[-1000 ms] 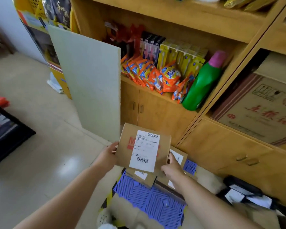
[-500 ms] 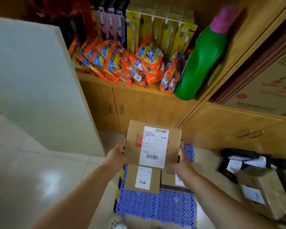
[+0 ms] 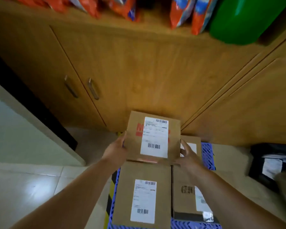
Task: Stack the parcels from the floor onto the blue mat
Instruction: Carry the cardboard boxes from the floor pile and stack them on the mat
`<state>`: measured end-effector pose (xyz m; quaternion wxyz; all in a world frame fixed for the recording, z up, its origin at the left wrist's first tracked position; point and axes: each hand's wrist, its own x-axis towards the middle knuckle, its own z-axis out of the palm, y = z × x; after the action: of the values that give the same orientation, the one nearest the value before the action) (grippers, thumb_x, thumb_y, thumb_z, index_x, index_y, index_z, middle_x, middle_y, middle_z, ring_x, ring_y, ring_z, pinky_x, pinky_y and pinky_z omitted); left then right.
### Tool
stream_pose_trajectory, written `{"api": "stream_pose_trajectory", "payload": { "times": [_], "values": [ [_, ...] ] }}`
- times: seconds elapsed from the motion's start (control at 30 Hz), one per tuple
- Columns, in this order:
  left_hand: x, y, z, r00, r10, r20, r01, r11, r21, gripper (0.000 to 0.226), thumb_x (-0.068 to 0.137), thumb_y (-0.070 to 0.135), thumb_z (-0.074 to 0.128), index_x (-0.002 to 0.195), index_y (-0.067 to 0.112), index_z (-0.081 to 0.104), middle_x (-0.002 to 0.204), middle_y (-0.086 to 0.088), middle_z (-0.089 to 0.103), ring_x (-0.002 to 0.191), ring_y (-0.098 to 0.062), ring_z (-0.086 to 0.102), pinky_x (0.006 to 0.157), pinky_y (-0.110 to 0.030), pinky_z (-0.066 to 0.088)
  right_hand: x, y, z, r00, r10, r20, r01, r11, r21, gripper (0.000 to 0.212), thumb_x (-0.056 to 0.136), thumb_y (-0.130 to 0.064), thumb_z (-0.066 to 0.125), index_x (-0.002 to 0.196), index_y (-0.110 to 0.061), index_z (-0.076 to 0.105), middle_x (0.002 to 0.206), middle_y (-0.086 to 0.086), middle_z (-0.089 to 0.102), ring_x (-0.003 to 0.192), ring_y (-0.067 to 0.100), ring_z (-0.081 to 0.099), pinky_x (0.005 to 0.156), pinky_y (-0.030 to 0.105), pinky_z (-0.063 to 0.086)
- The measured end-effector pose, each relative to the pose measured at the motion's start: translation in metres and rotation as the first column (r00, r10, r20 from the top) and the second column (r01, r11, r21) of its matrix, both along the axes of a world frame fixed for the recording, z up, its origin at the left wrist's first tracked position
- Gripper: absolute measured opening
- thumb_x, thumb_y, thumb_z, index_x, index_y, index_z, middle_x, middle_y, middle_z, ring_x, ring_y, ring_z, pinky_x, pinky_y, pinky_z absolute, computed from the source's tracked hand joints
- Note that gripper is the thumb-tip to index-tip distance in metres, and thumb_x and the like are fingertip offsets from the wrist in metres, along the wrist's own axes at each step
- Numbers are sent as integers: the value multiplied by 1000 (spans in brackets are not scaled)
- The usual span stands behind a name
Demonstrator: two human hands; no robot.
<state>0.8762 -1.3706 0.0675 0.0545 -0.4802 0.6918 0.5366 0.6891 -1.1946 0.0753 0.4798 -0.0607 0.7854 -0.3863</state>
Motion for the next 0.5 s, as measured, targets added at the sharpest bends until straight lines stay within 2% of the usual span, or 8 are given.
{"api": "stream_pose_trajectory", "payload": {
  "times": [0.1, 0.2, 0.27, 0.33, 0.4, 0.5],
  "values": [
    [-6, -2, -38, 999, 34, 15, -33, 997, -74, 60, 90, 11, 45, 136, 48, 35, 109, 5, 64, 90, -15, 64, 76, -32, 55, -5, -2, -38, 1000, -13, -10, 12, 1000, -20, 89, 76, -2, 75, 146, -33, 30, 141, 1, 47, 126, 24, 50, 95, 44, 51],
    [-5, 1, -69, 997, 74, -5, -74, 991, -112, 56, 92, 13, 42, 136, 47, 36, 114, 9, 63, 97, -14, 62, 79, -29, 53, -7, -3, -64, 996, -13, -83, 8, 998, -55, 76, 83, 0, 67, 143, -32, 35, 135, -1, 51, 126, 15, 48, 99, 36, 48],
    [-2, 4, -83, 996, 89, -5, -89, 988, -124, 52, 93, 15, 43, 135, 46, 38, 117, 10, 62, 101, -15, 61, 84, -32, 53, -6, -5, -79, 991, -6, -136, -1, 999, -51, 68, 87, -2, 62, 142, -33, 37, 135, 0, 54, 123, 12, 50, 98, 31, 47],
    [0, 8, -93, 994, 105, -16, -107, 987, -124, 50, 93, 14, 44, 133, 43, 40, 118, 10, 62, 104, -16, 60, 90, -38, 52, -5, -6, -91, 987, -5, -160, -2, 999, -42, 64, 89, -4, 59, 142, -33, 38, 137, 1, 54, 125, 14, 50, 102, 34, 45],
    [0, 12, -98, 991, 127, -45, -132, 981, -139, 48, 93, 12, 44, 132, 38, 45, 119, 11, 63, 105, -14, 60, 92, -39, 51, -5, -6, -100, 980, 10, -197, -14, 1000, -15, 60, 90, -8, 58, 141, -33, 39, 137, 0, 54, 125, 17, 51, 103, 36, 45],
    [-2, 15, -101, 977, 188, -98, -198, 974, -106, 38, 96, 15, 46, 130, 30, 51, 119, 7, 63, 109, -15, 58, 94, -37, 49, -6, -8, -106, 961, 14, -277, -10, 1000, 15, 54, 91, -15, 58, 139, -34, 40, 131, 0, 57, 112, 19, 58, 94, 36, 50]
  ]
}}
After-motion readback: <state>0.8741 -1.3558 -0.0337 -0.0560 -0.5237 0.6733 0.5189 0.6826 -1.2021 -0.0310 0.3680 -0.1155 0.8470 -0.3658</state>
